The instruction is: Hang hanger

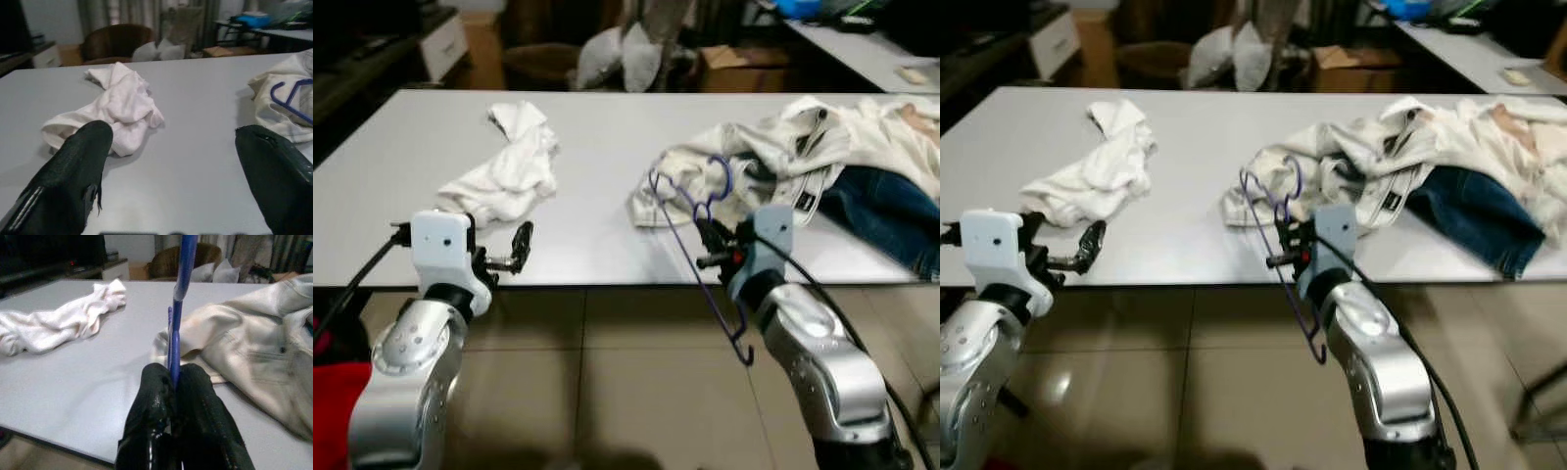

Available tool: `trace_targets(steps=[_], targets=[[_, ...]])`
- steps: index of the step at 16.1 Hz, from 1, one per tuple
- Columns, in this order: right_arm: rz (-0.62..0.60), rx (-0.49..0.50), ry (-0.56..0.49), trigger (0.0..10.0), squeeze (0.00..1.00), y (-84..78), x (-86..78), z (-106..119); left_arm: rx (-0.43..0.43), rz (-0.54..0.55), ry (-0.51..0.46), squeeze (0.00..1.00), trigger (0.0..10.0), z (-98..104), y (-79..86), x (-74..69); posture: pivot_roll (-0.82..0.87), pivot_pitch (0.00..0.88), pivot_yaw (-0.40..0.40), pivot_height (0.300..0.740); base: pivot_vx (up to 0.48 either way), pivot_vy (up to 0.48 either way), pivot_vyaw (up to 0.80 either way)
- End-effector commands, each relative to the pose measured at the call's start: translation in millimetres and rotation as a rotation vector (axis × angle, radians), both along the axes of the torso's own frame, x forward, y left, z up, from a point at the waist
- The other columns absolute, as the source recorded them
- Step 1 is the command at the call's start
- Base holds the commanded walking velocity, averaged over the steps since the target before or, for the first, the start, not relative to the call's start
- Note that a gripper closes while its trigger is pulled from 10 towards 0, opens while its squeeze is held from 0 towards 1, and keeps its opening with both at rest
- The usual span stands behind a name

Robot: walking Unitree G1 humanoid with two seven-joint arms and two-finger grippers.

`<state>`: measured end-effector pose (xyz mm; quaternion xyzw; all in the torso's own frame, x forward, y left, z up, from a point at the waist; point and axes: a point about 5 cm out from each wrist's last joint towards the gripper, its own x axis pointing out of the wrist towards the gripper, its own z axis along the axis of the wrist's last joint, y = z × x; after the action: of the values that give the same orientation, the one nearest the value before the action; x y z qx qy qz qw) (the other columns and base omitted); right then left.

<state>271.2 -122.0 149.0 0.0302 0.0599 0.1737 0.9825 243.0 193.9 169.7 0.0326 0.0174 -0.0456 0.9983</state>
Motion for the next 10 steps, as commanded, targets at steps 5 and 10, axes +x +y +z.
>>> trace_targets(steps=[5,10], targets=[[0.015,0.054,-0.065,10.0,0.00,0.6,2.0,10.6,0.015,0.006,-0.011,0.00,10.0,-7.9,-1.6,-3.4,0.01,0.000,0.002,0.740,0.000,0.000,0.00],[0.067,0.083,-0.131,10.0,0.00,5.0,5.1,19.4,0.021,0.046,-0.011,0.00,10.0,-10.1,6.2,-1.1,0.02,0.000,0.001,0.740,0.165,0.000,-0.19]])
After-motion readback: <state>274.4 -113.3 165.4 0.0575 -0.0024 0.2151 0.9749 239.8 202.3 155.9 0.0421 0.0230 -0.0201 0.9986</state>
